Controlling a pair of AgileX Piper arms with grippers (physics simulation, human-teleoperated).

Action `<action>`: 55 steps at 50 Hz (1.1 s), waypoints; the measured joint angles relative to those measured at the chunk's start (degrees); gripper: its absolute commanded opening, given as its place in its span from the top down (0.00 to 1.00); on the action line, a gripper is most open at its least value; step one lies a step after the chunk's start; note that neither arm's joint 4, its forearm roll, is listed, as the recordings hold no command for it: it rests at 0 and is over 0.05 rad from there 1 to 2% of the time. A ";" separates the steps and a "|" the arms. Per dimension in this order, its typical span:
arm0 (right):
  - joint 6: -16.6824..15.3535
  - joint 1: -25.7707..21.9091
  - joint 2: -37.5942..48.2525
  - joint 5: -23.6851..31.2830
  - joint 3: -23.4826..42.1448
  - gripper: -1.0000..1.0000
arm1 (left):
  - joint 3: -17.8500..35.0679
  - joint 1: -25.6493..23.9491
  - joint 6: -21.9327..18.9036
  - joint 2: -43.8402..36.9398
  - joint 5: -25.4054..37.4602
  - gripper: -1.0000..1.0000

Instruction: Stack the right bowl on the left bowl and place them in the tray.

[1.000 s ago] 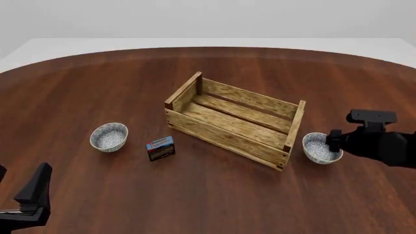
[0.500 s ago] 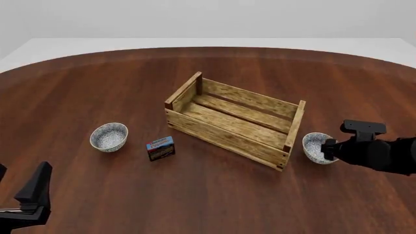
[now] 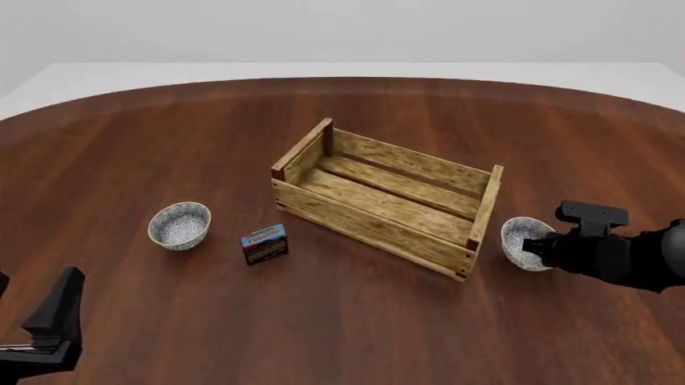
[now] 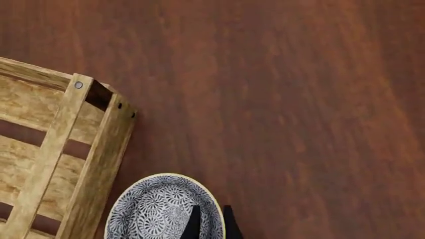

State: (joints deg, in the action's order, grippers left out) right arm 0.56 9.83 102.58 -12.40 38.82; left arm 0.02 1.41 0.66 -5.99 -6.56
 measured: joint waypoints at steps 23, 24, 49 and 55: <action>0.24 -0.04 -3.88 1.50 -1.09 1.00 | 0.00 -0.12 0.42 0.52 0.43 0.00; 0.15 0.03 -4.28 1.72 -1.16 1.00 | 0.00 -0.14 0.45 0.58 0.48 0.00; -1.23 0.47 -20.61 10.14 -2.80 1.00 | 0.23 -0.32 1.08 4.04 3.64 0.00; -1.86 0.64 -25.37 12.66 -2.43 1.00 | 0.42 -0.30 1.17 4.83 4.42 0.00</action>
State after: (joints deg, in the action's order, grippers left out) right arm -1.30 10.47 77.21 0.26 36.39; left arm 0.44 1.11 1.83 -1.17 -2.14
